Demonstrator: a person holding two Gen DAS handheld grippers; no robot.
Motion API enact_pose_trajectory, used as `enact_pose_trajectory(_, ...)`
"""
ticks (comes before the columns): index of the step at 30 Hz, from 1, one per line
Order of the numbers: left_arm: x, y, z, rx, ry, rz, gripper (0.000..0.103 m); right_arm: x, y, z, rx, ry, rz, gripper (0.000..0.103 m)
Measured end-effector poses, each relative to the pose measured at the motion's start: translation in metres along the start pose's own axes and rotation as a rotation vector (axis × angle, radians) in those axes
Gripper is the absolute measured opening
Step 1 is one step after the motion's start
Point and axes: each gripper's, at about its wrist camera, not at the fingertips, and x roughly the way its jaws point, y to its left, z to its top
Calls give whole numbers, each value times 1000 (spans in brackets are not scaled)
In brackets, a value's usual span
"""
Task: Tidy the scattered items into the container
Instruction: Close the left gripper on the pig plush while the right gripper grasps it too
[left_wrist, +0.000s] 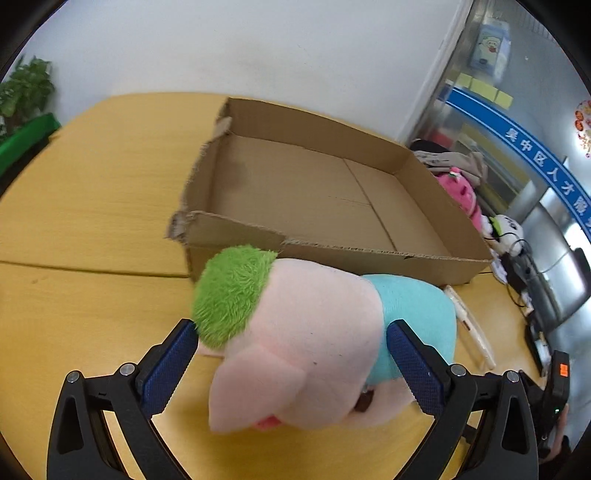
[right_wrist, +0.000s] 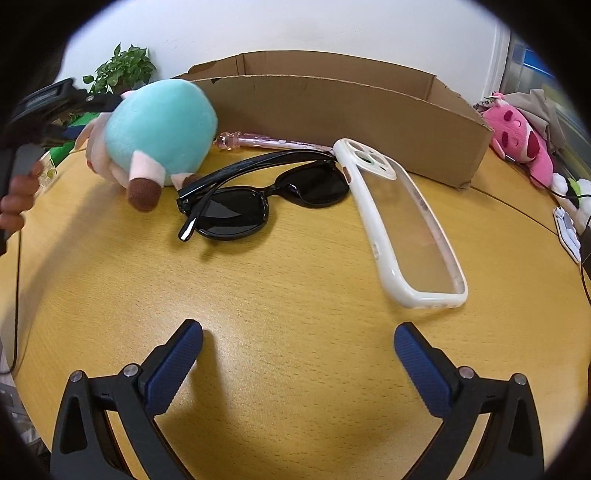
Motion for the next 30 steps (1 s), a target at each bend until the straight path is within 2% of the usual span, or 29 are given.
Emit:
enact_pose_trajectory(4,10,-1,4,-10,38,-62,96,1,4,3,-26,41,23,103)
enact_pose_trajectory(6,7,0,2,-8,51,-75,92,0,10,7,-44,52,69,100)
enact_pose_trajectory(7,5,1,0,-14,54,-82,90,-4,13,10,-43,35,104,94)
enact_pose_trajectory(11,-6,5,-9,-42,58,-91,80,-31,26,38,-23,-109,232,92)
enact_pose_trajectory(13,-9,2,-14,-39,57,-83,79,-40,33,62,-23,-181,260,93)
enact_pose_trajectory(15,-12,-1,-19,-32,57,-74,79,-35,43,85,-50,-207,255,94)
enact_pose_trajectory(19,-16,-3,-25,-34,59,-71,76,6,62,119,-97,-164,230,93)
enact_pose_trajectory(23,-22,-3,-27,-34,56,-62,67,34,63,136,-23,-117,349,91)
enact_pose_trajectory(26,-27,-11,-31,10,41,-45,66,34,66,133,-14,-114,364,88)
enact_pose_trajectory(28,-31,-20,-33,47,33,-30,64,30,63,130,3,-119,378,79)
enact_pose_trajectory(30,-37,-28,-31,73,24,-28,61,19,63,130,12,-145,378,75)
